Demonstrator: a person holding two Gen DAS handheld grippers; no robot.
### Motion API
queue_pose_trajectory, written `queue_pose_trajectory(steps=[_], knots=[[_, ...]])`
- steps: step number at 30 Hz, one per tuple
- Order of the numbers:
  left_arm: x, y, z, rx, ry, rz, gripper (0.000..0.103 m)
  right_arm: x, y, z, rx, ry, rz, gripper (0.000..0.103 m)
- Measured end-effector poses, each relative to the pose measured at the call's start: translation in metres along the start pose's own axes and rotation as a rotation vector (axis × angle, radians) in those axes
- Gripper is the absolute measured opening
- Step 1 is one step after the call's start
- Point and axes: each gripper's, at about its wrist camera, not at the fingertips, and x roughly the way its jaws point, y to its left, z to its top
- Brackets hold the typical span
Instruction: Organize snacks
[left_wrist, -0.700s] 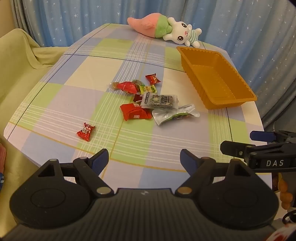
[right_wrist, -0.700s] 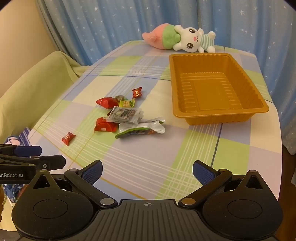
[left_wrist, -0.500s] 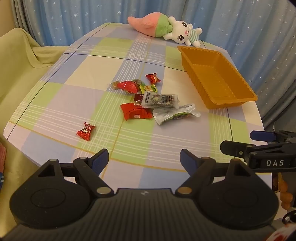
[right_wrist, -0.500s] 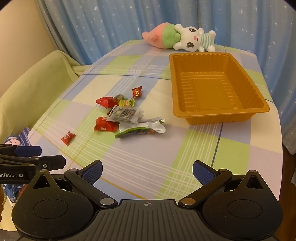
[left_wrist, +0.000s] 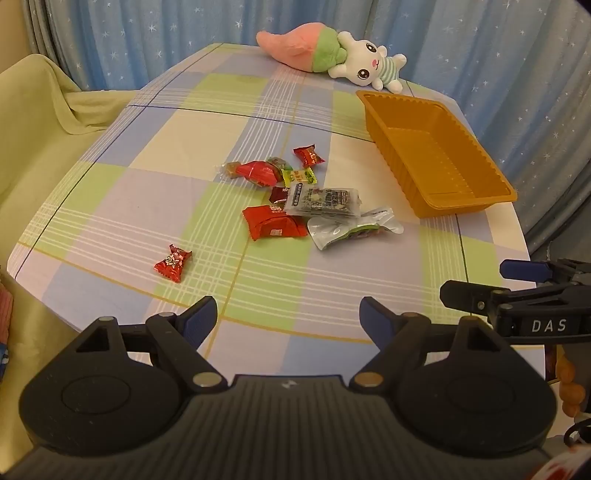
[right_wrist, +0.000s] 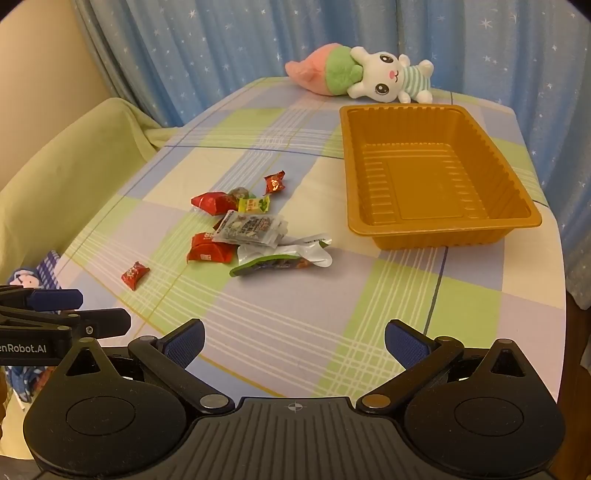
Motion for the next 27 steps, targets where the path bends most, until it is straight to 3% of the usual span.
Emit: queue_pose_trajectory(steps=[27], knots=[[0.0001,0.0002,0.0000,-0.001,0.003,0.000,0.083,0.0024,0.0005,0.0033,-0.002,0.002,-0.004,0.103]])
